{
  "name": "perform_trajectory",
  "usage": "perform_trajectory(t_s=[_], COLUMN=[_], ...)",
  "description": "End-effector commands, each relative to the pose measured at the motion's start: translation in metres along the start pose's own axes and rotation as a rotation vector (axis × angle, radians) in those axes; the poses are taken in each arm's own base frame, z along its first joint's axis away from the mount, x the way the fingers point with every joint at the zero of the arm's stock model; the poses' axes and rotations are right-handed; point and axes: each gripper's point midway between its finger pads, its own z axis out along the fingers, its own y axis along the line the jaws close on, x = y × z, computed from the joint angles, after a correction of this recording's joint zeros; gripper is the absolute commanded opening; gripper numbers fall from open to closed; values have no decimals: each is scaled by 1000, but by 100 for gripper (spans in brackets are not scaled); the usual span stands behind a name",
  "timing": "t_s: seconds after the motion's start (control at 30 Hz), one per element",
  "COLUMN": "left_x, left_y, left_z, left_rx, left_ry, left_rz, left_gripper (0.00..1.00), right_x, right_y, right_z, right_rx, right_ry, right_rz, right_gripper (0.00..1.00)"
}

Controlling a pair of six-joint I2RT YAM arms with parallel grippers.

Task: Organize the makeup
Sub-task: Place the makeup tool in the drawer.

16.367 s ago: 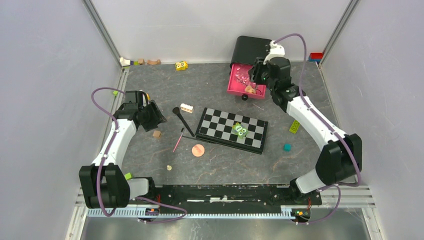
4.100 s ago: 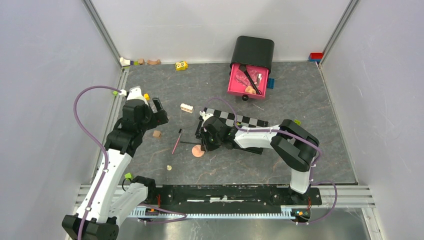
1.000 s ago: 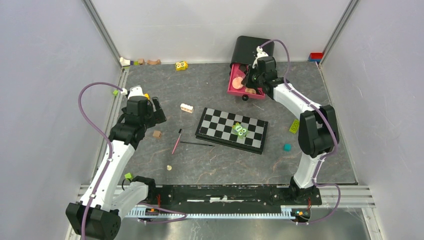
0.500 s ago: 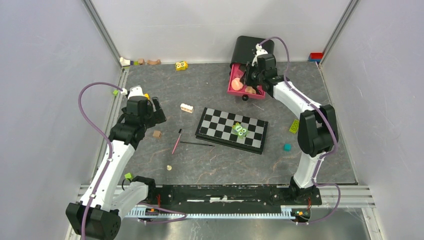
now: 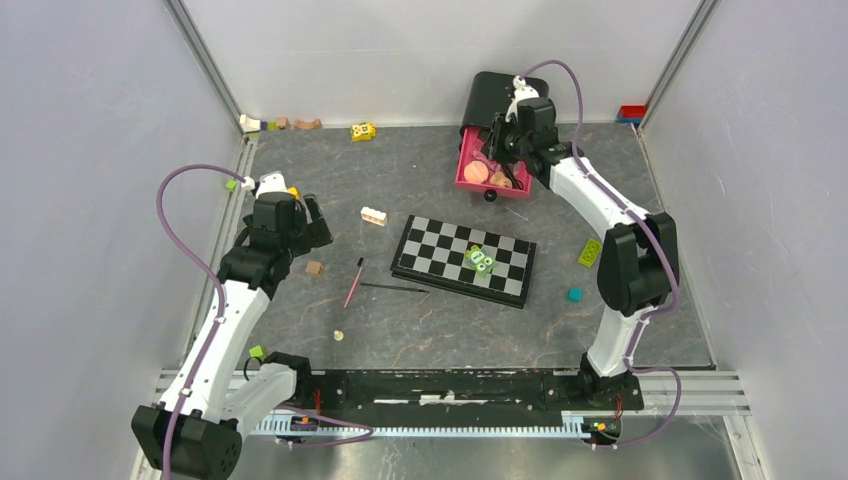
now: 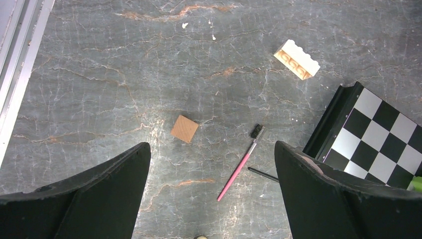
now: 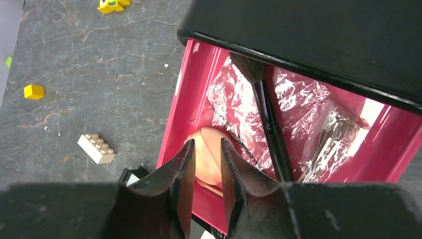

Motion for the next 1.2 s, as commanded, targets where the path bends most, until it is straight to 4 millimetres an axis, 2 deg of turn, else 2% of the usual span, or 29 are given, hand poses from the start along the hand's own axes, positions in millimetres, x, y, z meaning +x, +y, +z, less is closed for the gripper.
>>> perform_trajectory(t_s=[0.0, 0.2, 0.3, 0.4, 0.53, 0.73, 0.93, 1.03, 1.17], left_x=[-14, -3, 3, 17, 33, 61, 91, 110, 133], left_y=[3, -1, -4, -18, -23, -35, -59, -60, -60], left_z=[-3, 4, 8, 13, 19, 24, 34, 43, 57], left_rx=[-11, 8, 27, 97, 96, 85, 53, 10, -8], left_ry=[-41, 10, 36, 103, 206, 293, 349, 385, 415], left_rz=[22, 51, 64, 83, 70, 20, 108, 131, 111], left_gripper=[100, 100, 100, 100, 100, 95, 89, 83, 80], right_x=[-40, -19, 5, 31, 66, 111, 154, 165, 167], right_y=[21, 54, 73, 92, 104, 92, 77, 72, 68], right_z=[-38, -59, -68, -80, -97, -117, -132, -137, -139], right_rx=[-42, -93, -127, -173, -218, -233, -255, -257, -242], right_ry=[-116, -99, -72, -42, -10, 33, 84, 94, 94], right_rz=[-42, -134, -181, -225, -262, -245, -192, -182, -193], right_gripper=[31, 31, 32, 32, 33, 33, 33, 33, 34])
